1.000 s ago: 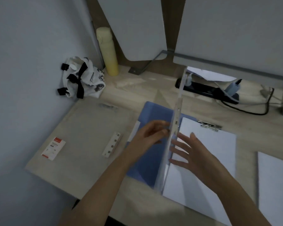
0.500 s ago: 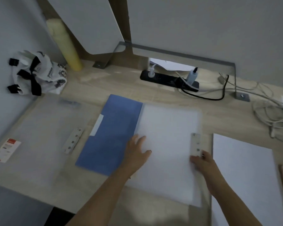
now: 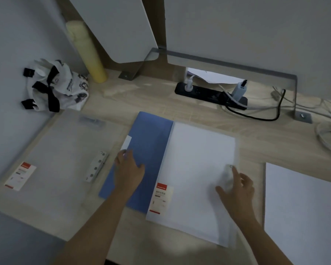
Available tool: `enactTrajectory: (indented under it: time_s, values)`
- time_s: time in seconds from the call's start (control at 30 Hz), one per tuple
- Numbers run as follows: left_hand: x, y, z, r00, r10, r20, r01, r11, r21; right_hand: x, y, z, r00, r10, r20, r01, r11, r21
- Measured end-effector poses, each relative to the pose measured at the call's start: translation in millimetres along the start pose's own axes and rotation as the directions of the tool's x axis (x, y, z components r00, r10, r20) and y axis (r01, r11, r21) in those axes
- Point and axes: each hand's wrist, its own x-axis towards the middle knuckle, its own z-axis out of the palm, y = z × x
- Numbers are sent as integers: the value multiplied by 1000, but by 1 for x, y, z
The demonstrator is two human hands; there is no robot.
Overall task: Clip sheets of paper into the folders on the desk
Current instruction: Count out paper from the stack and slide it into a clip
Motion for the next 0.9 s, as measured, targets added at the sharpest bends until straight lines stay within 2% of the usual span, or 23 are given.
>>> enactTrajectory:
  time_s: [0.1,0.2,0.27,0.37,0.43,0.53,0.63,0.77,0.8,0.83,0.87,0.9]
  values:
    - [16,-11,-17,986,-135,99,143,986,-81,-6,-13,23,985,-116,125,133,982,-137]
    - [30,-22,-21,970,-184,157,196,978,-69,-9,-16,41,974,-121,193,171,949,-266]
    - [41,-32,-23,961,-204,186,231,963,-137,-9,-14,47,972,-132,194,187,933,-306]
    - [41,-31,-31,967,-97,235,175,924,-340,-7,-13,46,970,-130,204,194,921,-338]
    - [33,-20,-42,977,-2,212,97,893,-440,-8,-13,44,971,-115,208,184,918,-352]
    - [17,-4,-68,988,130,84,-93,932,-350,-9,-13,43,972,-105,210,175,919,-354]
    - [5,2,-104,987,152,-49,-160,937,-309,-9,-10,40,973,-104,205,170,927,-334]
    - [-11,9,-152,981,156,-113,-191,856,-480,-8,-10,36,962,-103,252,190,916,-354]
    - [-16,12,-160,982,154,-106,-187,812,-552,-8,-12,35,963,-102,251,181,931,-316]
    - [-22,15,-163,985,150,-85,-170,766,-620,-9,-16,31,965,-94,246,147,968,-205]
    - [-28,18,-163,988,144,-53,-141,720,-680,-10,-22,24,960,-69,272,74,997,-6]
    - [-34,22,-158,990,138,-13,-105,683,-723,-14,-30,13,941,-46,334,-49,962,270]
